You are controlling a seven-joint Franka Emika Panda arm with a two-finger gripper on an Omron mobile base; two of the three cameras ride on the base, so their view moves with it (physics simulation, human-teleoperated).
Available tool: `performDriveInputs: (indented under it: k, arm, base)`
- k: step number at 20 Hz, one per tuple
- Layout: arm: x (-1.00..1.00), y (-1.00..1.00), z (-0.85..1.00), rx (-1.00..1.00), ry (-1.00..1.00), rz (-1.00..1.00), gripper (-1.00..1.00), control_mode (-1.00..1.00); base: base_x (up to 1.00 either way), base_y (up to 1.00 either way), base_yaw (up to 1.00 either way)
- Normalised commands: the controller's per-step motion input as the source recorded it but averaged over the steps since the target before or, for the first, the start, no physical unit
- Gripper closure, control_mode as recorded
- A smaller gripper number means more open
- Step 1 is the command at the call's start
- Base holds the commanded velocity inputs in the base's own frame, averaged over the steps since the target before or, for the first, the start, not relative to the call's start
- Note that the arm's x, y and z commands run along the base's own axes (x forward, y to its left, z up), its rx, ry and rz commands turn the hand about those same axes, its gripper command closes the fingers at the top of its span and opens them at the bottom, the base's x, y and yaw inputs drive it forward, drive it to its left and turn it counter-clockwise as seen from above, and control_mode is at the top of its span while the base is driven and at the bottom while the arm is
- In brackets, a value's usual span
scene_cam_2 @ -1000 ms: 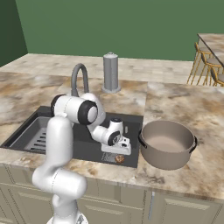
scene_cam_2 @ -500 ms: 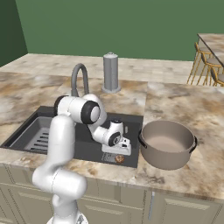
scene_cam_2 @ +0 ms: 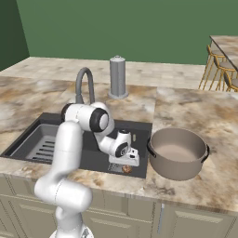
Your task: Dump the mushroom from the pot into the sink. Then turn on the water and wash the mushroom. Then turn off the water and put the mushroom back in the pot.
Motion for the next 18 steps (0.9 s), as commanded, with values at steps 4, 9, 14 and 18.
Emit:
performDriveInputs:
  k: [4,9,14,18]
  arm:
    - [0.21,0.00,-0.14,0.00,0.00,0.00,-1.00,-1.00]
    - [0.21,0.00,-0.12,0.00,0.00,0.00,-1.00,-1.00]
    - [0.18,0.00,-0.16,0.00,0.00,0.00,-1.00,-1.00]
    - [0.07,-0.03,-0.18,0.00,0.00,0.00,-1.00,-1.00]
  base:
    - [0.00,0.00,0.00]
    - [0.00,0.00,0.00]
    - [0.00,0.00,0.00]
    - [0.00,0.00,0.00]
